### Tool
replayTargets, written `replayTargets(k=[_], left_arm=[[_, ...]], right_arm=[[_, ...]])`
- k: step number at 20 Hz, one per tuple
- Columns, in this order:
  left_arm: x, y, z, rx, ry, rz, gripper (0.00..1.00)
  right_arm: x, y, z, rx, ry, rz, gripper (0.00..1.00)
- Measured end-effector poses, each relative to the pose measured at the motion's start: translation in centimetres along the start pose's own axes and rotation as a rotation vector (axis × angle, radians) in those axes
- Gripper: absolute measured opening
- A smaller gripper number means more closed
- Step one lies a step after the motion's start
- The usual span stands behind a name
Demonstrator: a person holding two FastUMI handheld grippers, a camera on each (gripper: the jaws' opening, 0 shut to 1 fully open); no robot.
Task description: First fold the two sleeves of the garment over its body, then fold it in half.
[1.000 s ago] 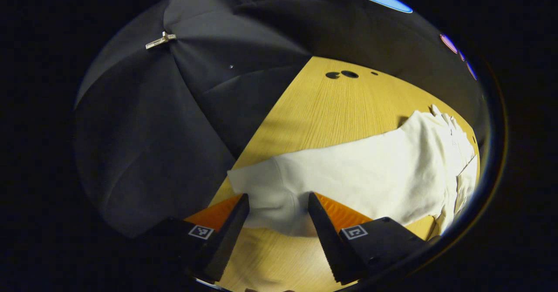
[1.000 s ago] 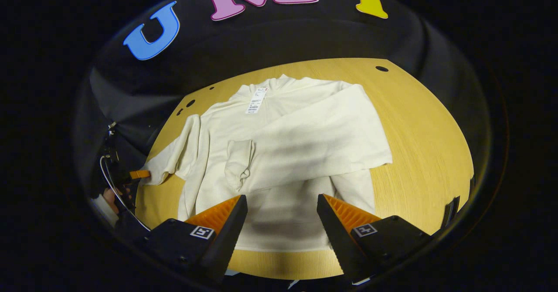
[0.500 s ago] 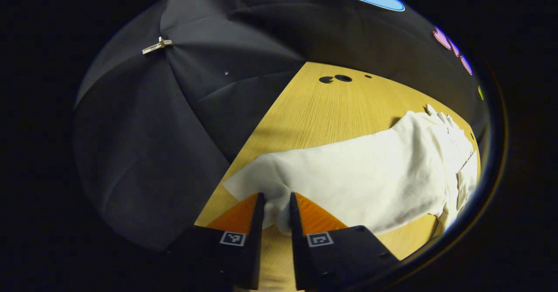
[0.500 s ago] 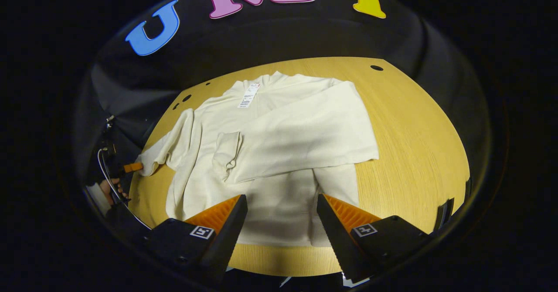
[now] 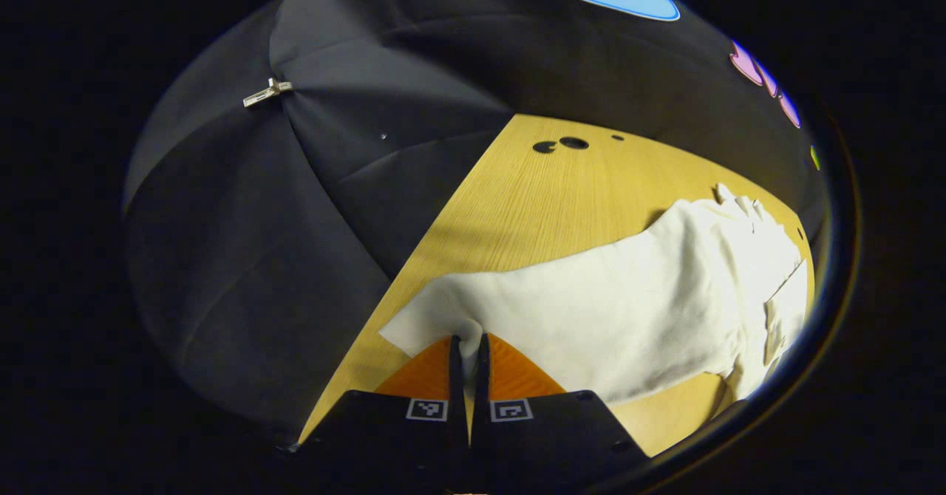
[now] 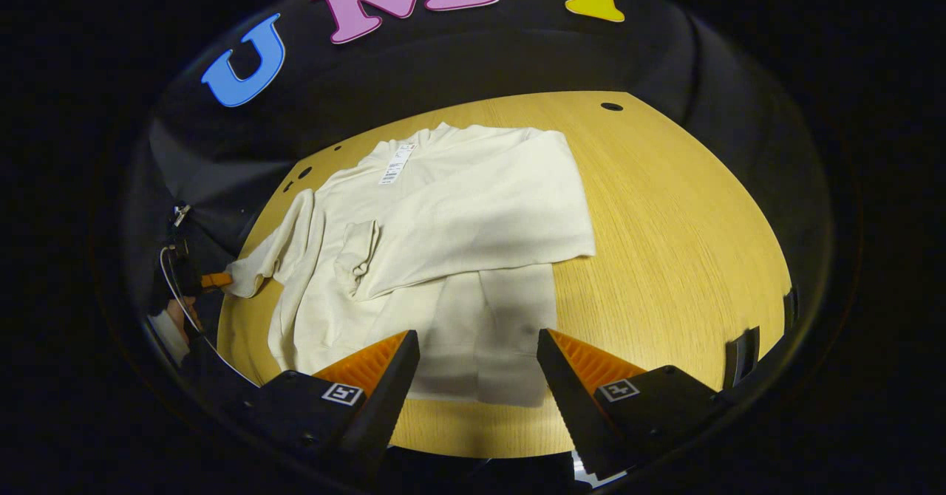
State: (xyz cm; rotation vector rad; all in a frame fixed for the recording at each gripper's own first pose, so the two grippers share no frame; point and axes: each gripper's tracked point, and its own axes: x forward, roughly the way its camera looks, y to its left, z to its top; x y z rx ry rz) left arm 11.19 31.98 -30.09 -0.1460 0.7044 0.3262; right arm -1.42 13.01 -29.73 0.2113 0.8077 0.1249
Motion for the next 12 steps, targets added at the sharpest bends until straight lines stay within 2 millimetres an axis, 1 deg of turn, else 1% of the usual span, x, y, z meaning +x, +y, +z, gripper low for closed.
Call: replayTargets(k=[3, 6, 9, 12], left_arm=[[-2.0, -1.6, 0.7, 0.005, -0.039, -0.029, 0.07], [-4.2, -4.3, 1.7, -0.004, -0.078, -0.078, 0.07], [-6.5, -8.1, 3.5, 0.019, -0.135, -0.149, 0.07], [-8.9, -13.1, 5.3, 0.041, -0.176, -0.231, 0.06]], right_arm=[[0.1, -0.6, 0.0, 0.015, 0.005, 0.009, 0.99], [0.1, -1.0, 0.3, 0.023, 0.000, 0.016, 0.99], [0.2, -1.4, 0.6, 0.028, 0.000, 0.026, 0.99], [0.1, -1.8, 1.0, 0.030, -0.006, 0.032, 0.99]])
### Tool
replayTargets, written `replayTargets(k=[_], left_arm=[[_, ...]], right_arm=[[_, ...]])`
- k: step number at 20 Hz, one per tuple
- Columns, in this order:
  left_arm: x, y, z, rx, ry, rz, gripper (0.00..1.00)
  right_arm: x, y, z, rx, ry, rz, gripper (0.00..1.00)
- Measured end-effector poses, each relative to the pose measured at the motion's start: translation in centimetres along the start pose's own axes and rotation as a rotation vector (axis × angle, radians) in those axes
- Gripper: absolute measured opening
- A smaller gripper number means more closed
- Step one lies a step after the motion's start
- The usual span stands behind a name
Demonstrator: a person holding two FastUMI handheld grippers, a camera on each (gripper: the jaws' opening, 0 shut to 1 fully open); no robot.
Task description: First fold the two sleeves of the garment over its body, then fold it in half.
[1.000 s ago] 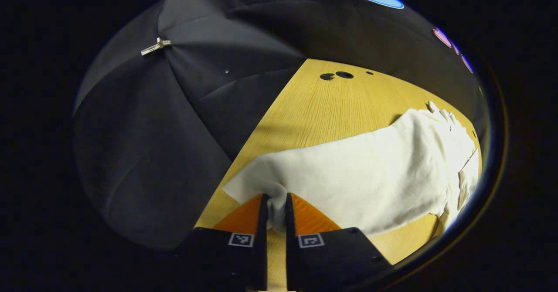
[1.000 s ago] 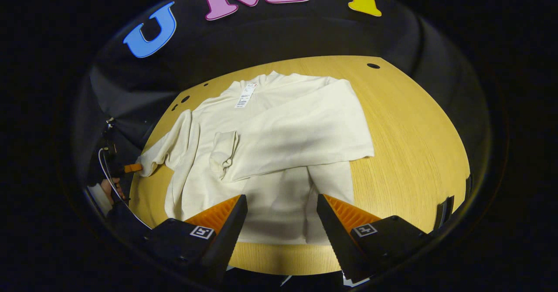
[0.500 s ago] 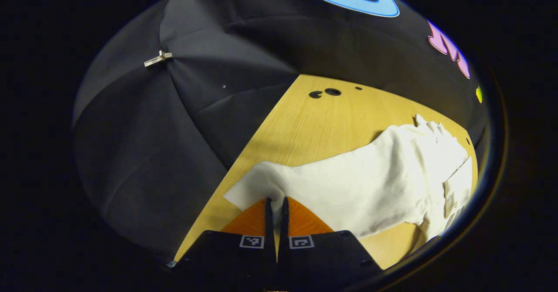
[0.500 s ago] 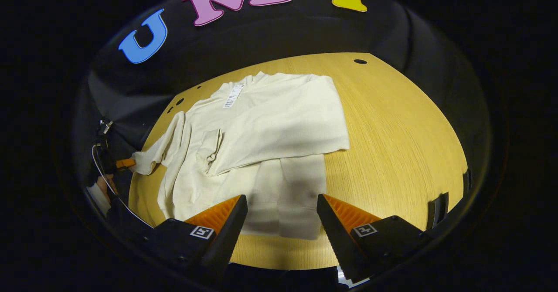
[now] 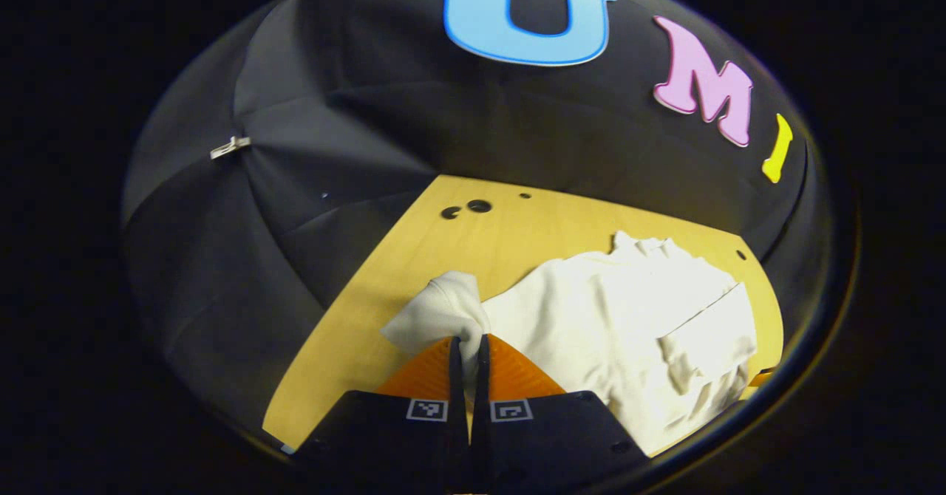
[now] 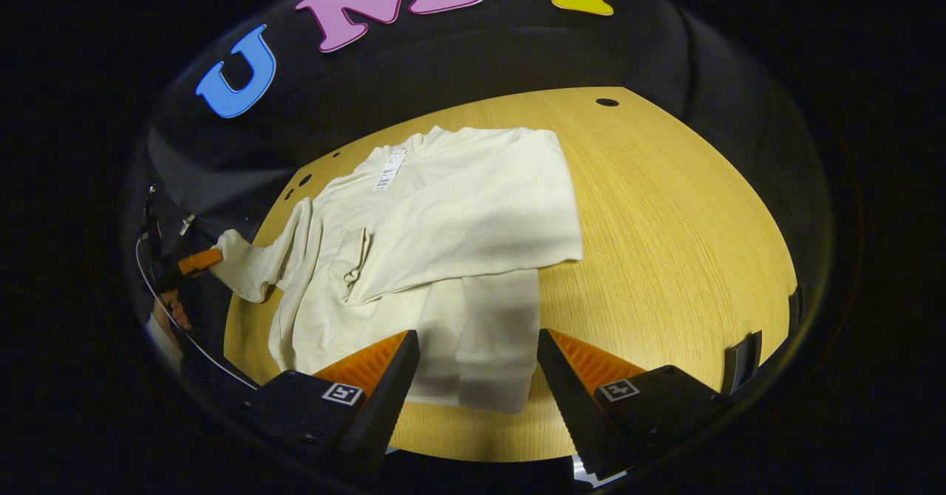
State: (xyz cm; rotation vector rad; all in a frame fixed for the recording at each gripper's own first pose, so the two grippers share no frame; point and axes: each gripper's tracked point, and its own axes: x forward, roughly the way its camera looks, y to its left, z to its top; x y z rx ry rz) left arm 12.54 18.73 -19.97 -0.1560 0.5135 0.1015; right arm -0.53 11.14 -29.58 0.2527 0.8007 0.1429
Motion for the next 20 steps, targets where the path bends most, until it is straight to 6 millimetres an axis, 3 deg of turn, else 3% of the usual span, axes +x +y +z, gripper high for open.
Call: replayTargets(k=[4, 8, 15, 20], left_arm=[[-0.8, -6.9, 1.6, 0.050, -0.026, -0.102, 0.07], [-1.1, -12.9, 1.7, 0.067, -0.019, -0.173, 0.06], [-0.3, -20.4, 0.2, 0.088, 0.027, -0.242, 0.06], [0.9, -25.2, -2.5, 0.150, 0.087, -0.278, 0.06]], right_arm=[[-0.1, -1.0, 0.2, 0.025, -0.006, 0.001, 0.99], [-0.2, -1.9, 0.4, 0.039, -0.005, -0.002, 0.99], [-0.1, -2.3, 0.4, 0.031, 0.009, 0.020, 0.99], [-0.2, -2.4, 0.0, 0.016, 0.021, 0.033, 0.99]])
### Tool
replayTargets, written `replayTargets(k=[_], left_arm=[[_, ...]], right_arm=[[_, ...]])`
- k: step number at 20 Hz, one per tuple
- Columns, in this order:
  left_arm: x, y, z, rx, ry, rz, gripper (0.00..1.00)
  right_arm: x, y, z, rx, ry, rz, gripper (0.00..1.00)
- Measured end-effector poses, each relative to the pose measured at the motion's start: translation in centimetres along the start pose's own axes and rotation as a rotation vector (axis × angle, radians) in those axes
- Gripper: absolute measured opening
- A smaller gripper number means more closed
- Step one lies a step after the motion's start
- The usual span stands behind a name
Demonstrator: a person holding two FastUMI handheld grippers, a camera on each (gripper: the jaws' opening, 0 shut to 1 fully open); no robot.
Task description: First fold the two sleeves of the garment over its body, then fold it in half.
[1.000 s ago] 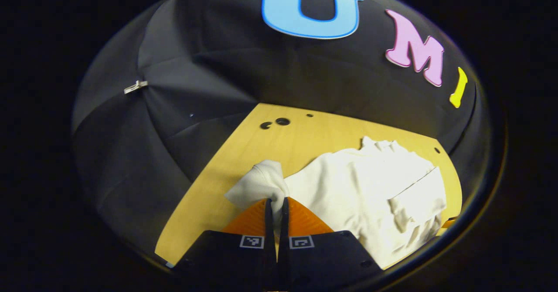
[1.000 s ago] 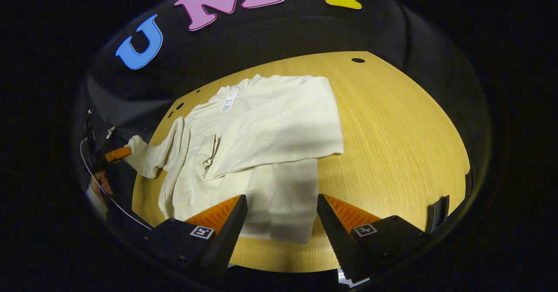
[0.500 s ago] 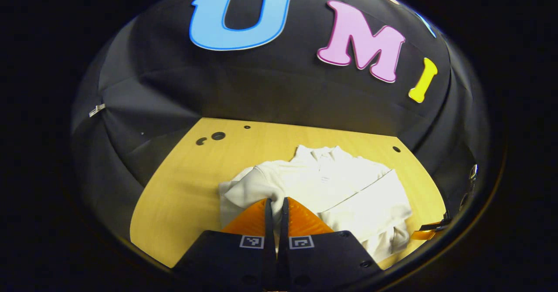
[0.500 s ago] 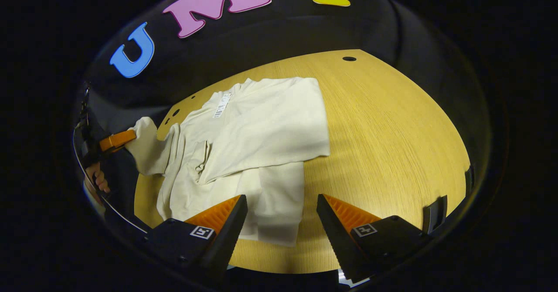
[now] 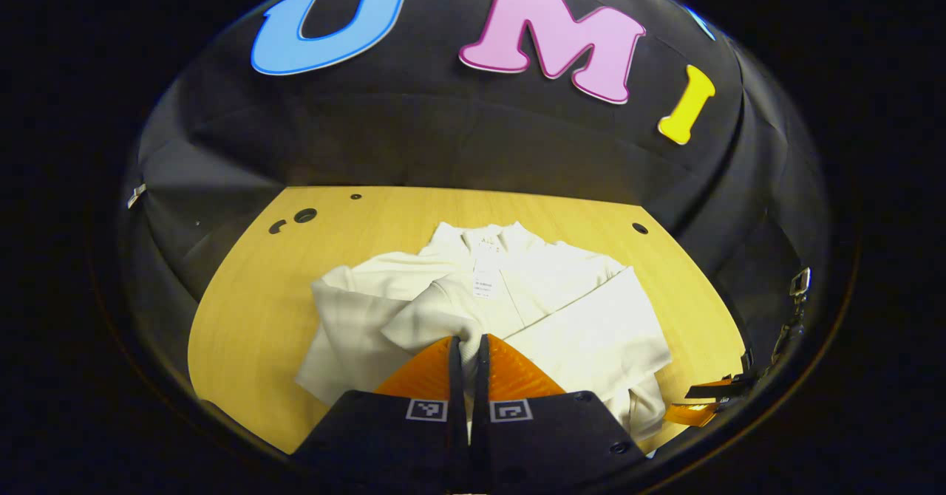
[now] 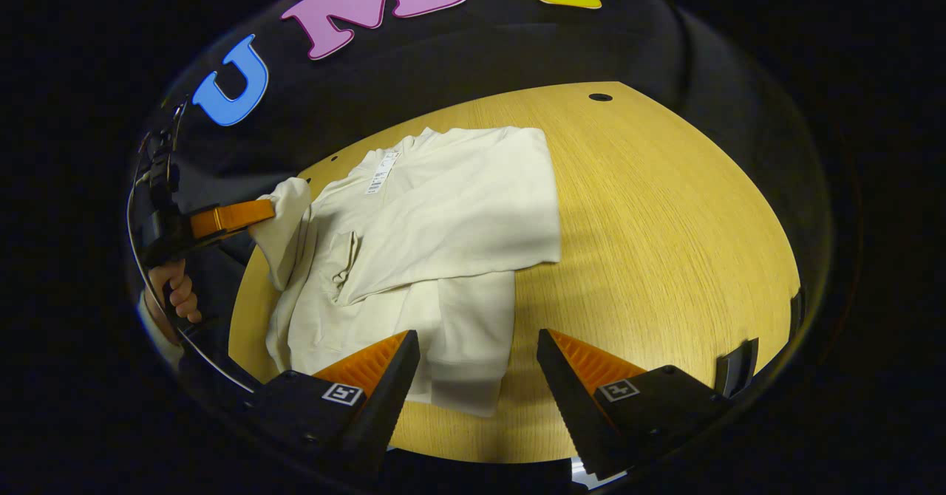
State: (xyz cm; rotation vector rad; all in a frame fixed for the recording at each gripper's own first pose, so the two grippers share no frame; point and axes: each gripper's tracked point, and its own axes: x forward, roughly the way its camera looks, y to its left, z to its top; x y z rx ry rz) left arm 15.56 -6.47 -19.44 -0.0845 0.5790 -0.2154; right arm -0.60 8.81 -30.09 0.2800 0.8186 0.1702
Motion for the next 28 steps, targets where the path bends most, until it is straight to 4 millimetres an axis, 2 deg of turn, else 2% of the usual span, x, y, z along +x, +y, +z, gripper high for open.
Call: replayTargets(k=[4, 11, 18, 20, 22, 23, 27, 28], left_arm=[[2.1, -2.5, -2.0, 0.045, 0.057, -0.011, 0.06], [5.2, -4.4, -6.3, 0.102, 0.159, 0.005, 0.06], [6.7, -5.0, -7.2, 0.084, 0.173, 0.010, 0.07], [6.6, -5.1, -7.3, 0.080, 0.174, 0.005, 0.13], [6.5, -5.3, -7.3, 0.074, 0.175, -0.001, 0.25], [6.3, -5.1, -7.4, 0.078, 0.174, 0.004, 0.26], [5.1, -5.0, -6.7, 0.095, 0.147, 0.014, 0.65], [4.6, -4.8, -6.6, 0.101, 0.147, 0.018, 0.69]], right_arm=[[0.1, -0.4, -0.2, 0.010, 0.006, 0.001, 0.99], [-0.4, -1.3, -0.4, 0.036, 0.011, 0.000, 0.99], [-0.8, -2.0, -0.6, 0.056, 0.006, -0.018, 0.99], [-1.0, -2.0, -0.6, 0.057, 0.006, -0.021, 0.99], [-1.0, -1.9, -0.6, 0.056, 0.005, -0.023, 0.99], [-1.0, -1.8, -0.6, 0.055, 0.005, -0.022, 0.99], [-1.0, -1.5, -0.6, 0.052, 0.005, -0.024, 0.99], [-1.0, -1.4, -0.6, 0.052, 0.005, -0.024, 0.99]])
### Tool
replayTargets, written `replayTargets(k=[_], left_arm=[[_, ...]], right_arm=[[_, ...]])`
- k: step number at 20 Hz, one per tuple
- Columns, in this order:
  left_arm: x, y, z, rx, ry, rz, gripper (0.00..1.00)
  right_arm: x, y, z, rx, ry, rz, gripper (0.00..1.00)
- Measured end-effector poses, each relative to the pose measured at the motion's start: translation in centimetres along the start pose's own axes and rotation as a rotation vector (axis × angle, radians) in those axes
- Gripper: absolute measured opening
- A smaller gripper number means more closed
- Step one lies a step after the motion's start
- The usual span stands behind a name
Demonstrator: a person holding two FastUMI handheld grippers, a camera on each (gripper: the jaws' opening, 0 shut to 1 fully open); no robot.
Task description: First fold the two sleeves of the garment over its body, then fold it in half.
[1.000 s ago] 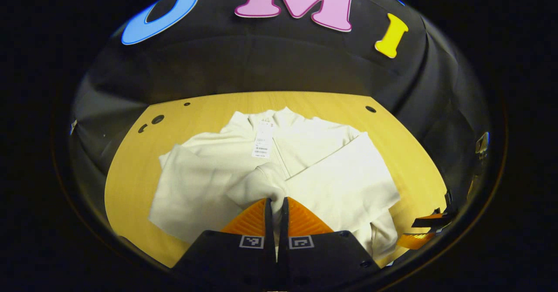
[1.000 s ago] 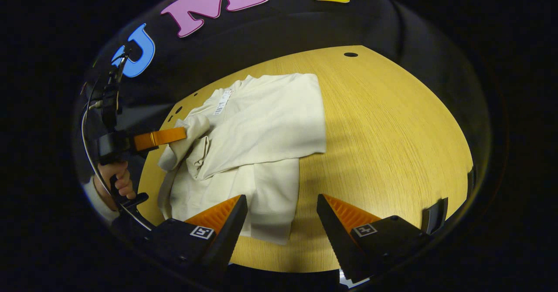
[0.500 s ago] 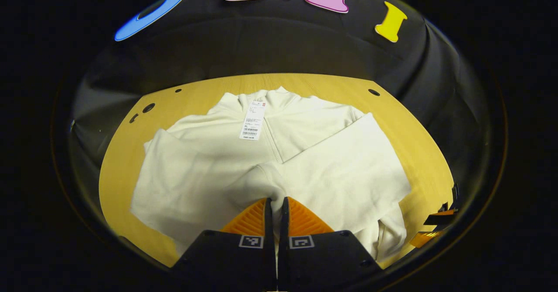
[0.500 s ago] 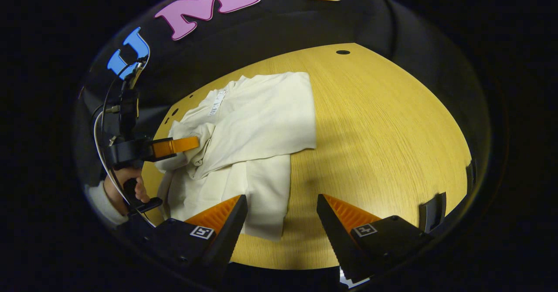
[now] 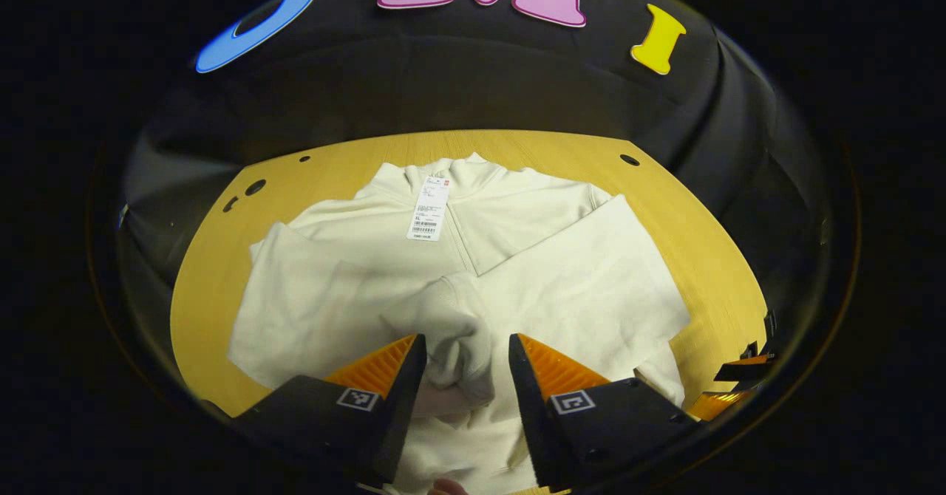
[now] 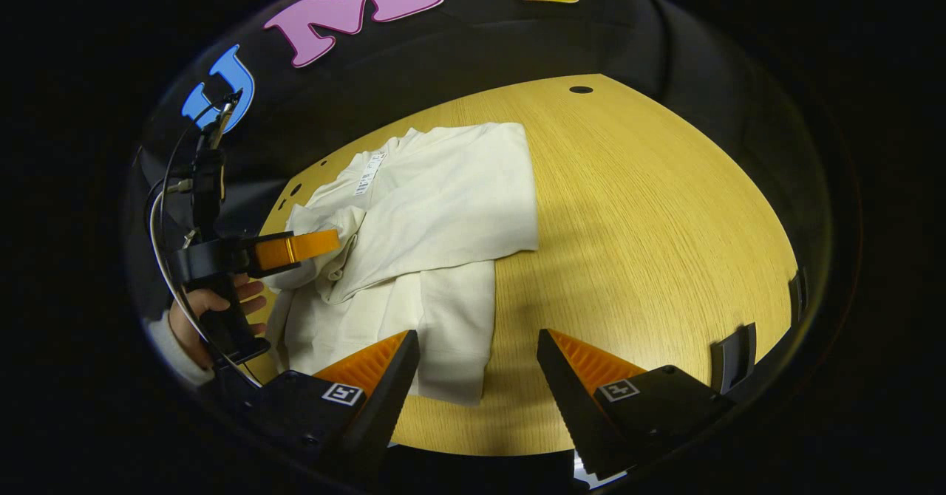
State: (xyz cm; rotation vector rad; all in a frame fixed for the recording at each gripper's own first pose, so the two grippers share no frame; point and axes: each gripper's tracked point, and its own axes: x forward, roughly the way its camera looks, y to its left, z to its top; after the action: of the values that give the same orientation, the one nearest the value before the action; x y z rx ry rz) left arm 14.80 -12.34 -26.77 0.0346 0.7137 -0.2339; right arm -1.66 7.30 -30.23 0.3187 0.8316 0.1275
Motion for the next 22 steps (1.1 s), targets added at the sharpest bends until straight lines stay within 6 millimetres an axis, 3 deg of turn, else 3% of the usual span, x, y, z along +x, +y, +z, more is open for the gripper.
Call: replayTargets(k=[3, 7, 12, 16, 17, 18, 22], left_arm=[[-2.2, 0.7, 0.0, -0.005, -0.018, -0.001, 0.74], [-6.8, 2.5, -0.5, -0.010, -0.074, -0.004, 0.78], [-10.8, 5.1, -4.7, -0.029, -0.038, 0.009, 0.81], [-12.1, 6.2, -8.1, -0.046, 0.016, 0.019, 0.82], [-12.1, 6.4, -9.1, -0.053, 0.033, 0.023, 0.86], [-12.1, 6.6, -10.1, -0.062, 0.054, 0.026, 0.82], [-12.0, 6.1, -14.4, -0.096, 0.144, 0.021, 0.82]], right_arm=[[0.2, 0.3, 0.0, -0.005, 0.003, 0.001, 0.99], [0.4, 1.1, -0.3, -0.024, 0.011, 0.012, 0.99], [1.0, 1.8, -0.7, -0.036, 0.023, 0.018, 0.99], [1.4, 2.4, -1.1, -0.063, 0.037, 0.024, 0.99], [1.4, 2.5, -1.2, -0.070, 0.044, 0.026, 0.99], [1.5, 2.6, -1.4, -0.078, 0.049, 0.027, 0.99], [2.1, 3.1, -2.2, -0.115, 0.075, 0.025, 0.99]])
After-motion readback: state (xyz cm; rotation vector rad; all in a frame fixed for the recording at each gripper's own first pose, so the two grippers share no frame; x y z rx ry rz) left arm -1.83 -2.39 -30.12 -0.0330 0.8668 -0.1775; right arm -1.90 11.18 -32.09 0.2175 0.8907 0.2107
